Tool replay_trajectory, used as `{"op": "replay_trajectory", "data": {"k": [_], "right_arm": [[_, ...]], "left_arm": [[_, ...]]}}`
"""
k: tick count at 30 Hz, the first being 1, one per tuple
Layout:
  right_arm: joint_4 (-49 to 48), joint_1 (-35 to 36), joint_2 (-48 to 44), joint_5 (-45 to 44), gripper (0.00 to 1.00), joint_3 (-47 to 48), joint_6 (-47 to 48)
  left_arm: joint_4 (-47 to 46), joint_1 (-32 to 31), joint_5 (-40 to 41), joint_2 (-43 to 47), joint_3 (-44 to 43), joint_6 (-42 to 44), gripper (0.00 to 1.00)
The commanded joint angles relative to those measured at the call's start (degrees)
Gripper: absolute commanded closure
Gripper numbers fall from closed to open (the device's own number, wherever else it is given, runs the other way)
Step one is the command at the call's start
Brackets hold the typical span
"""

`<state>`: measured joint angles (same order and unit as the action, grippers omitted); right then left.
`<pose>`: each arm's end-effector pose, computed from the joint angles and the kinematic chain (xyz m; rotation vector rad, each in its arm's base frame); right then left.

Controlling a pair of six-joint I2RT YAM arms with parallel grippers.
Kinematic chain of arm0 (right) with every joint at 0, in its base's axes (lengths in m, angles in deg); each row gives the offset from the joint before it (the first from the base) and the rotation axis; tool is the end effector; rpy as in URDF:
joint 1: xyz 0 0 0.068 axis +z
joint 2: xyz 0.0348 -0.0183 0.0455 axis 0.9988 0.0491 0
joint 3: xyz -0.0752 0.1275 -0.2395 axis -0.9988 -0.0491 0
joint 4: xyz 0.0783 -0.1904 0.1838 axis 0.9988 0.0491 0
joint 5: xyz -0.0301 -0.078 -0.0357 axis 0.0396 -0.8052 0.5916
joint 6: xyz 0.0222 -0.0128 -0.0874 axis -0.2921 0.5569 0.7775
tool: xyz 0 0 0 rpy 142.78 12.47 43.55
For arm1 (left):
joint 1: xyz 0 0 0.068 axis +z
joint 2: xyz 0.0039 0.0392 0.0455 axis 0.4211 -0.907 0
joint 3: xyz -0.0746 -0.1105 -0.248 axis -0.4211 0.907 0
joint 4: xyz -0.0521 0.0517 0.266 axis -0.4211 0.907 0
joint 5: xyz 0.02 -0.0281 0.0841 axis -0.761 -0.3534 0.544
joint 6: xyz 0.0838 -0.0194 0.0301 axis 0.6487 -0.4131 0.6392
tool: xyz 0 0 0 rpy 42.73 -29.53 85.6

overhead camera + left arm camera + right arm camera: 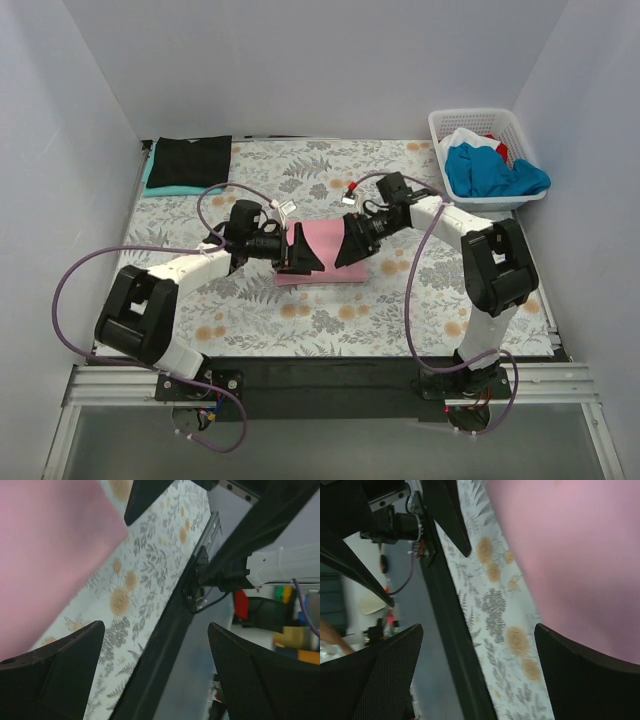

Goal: Fold and stack the t-shirts
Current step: Fold the tshirt

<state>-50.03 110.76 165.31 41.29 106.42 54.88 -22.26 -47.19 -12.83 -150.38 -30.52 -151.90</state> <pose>0.3379 0.2217 0.2017 -0.9249 2.3288 1.4192 0.2837 -0.1869 0.1952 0.4215 -2.5512 1.7132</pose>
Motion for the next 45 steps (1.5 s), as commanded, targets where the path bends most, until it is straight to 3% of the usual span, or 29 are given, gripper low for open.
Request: {"op": "replay_trajectory", "data": {"k": [1,6,16,22,28,32,36,42,45], "right_arm": [[-12.3,4.5,-0.7,7.5,0.02,-5.4,-15.9],[-20.9,5.5,1.6,6.1,0.02,-9.4,-22.7],[-21.4,-1.2,16.7,1.1,0.02,-16.4,-16.6],[-21.1,-3.6,15.4,-0.2,0.02,-20.3,-15.3],[-16.1,-6.6,9.5,1.4,0.02,-22.6,-12.3],[-6.0,-7.1,3.2,5.7,0.02,-16.6,-5.0],[-4.8,-7.3,1.3,6.8,0.02,-2.9,-5.7],[-7.9,-7.3,11.9,5.4,0.02,13.4,-10.0],[-15.3,-7.2,17.6,5.5,0.02,18.1,-16.5]], "left_arm": [[-10.8,-0.7,-1.8,-0.6,4.1,-15.2,0.16],[-15.1,-0.7,2.2,-4.9,7.0,-16.2,0.16],[-17.8,8.3,5.0,-18.2,13.5,-15.1,0.18],[-15.0,12.3,3.0,-20.1,14.6,-12.5,0.18],[-9.8,15.8,-1.4,-14.1,15.9,-8.3,0.16],[0.2,16.1,-7.7,-4.2,12.0,-1.2,0.16],[-0.5,15.5,-6.9,1.8,2.1,-1.9,0.15],[-10.0,12.6,0.6,-9.2,-8.7,-6.7,0.19],[-16.2,12.2,2.5,-18.1,-12.7,-11.2,0.23]]}}
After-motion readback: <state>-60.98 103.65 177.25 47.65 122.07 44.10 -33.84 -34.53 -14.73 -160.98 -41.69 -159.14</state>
